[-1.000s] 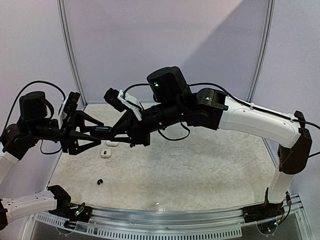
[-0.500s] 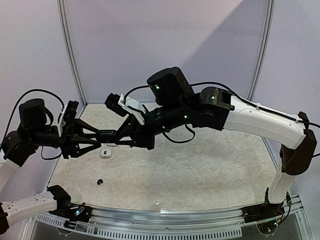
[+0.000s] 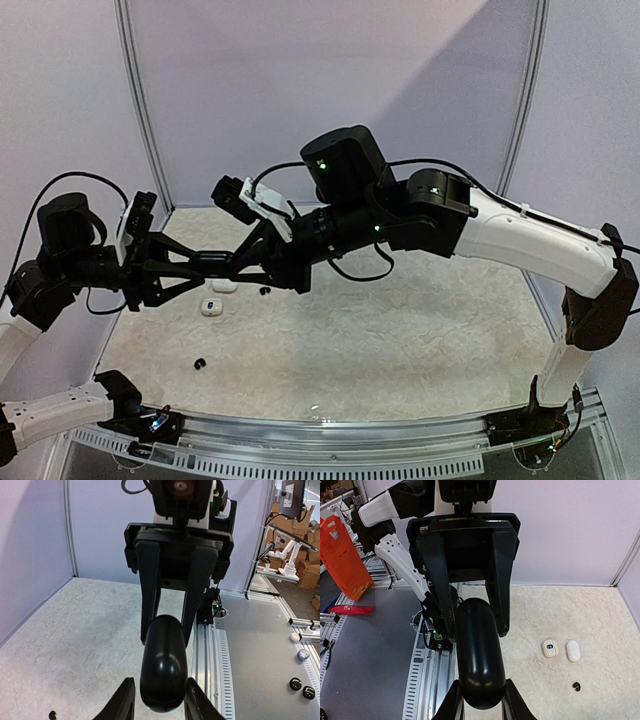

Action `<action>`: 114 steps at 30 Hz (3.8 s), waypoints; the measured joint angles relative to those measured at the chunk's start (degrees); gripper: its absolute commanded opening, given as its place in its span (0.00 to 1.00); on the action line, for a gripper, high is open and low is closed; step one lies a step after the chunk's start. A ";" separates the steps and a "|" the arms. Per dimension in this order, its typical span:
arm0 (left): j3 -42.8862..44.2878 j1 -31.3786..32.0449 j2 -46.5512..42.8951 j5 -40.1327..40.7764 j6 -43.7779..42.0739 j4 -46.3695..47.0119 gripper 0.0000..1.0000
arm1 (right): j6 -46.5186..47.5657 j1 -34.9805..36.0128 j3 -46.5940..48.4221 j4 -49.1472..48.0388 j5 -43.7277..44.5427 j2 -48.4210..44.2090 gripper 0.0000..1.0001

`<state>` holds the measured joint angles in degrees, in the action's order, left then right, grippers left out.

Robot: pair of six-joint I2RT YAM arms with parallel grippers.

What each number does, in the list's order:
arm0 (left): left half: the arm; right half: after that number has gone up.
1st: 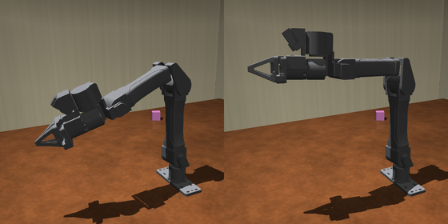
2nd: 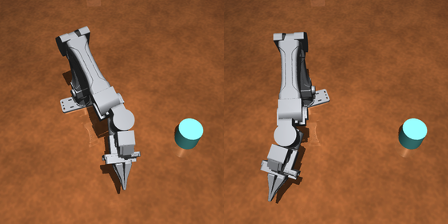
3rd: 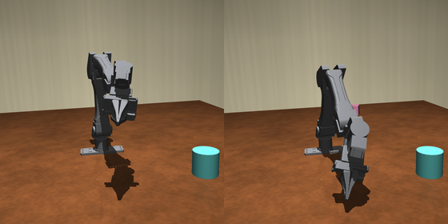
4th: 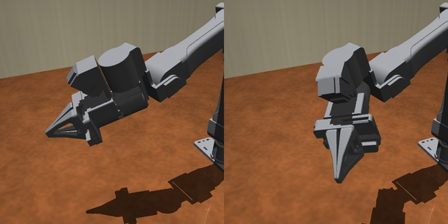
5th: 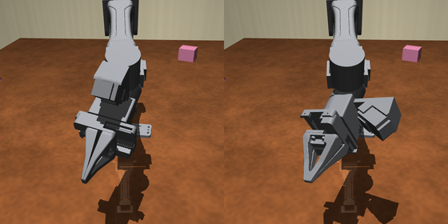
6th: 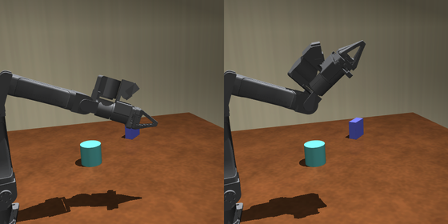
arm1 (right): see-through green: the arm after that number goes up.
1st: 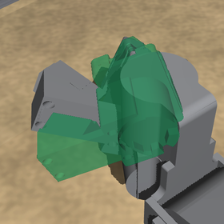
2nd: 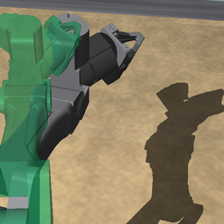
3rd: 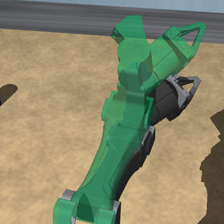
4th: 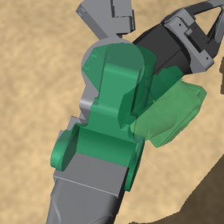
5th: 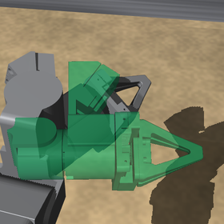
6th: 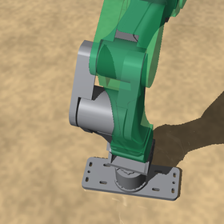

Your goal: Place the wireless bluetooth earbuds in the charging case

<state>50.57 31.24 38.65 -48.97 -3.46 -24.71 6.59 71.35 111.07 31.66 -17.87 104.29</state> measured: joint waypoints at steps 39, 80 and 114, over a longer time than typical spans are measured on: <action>-3.48 2.14 0.24 -0.15 8.50 10.29 0.00 | -0.35 0.00 0.28 -1.90 0.15 0.00 0.00; -3.41 0.94 -1.25 3.21 -0.90 8.94 0.00 | 3.15 0.00 5.64 1.81 5.11 0.33 0.99; -3.69 1.16 -2.67 3.48 -10.82 2.89 0.00 | 5.64 1.42 11.04 3.34 12.55 6.67 0.99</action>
<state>46.87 32.40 35.99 -45.50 -14.28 -21.82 12.23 72.77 122.10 35.00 -5.32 110.96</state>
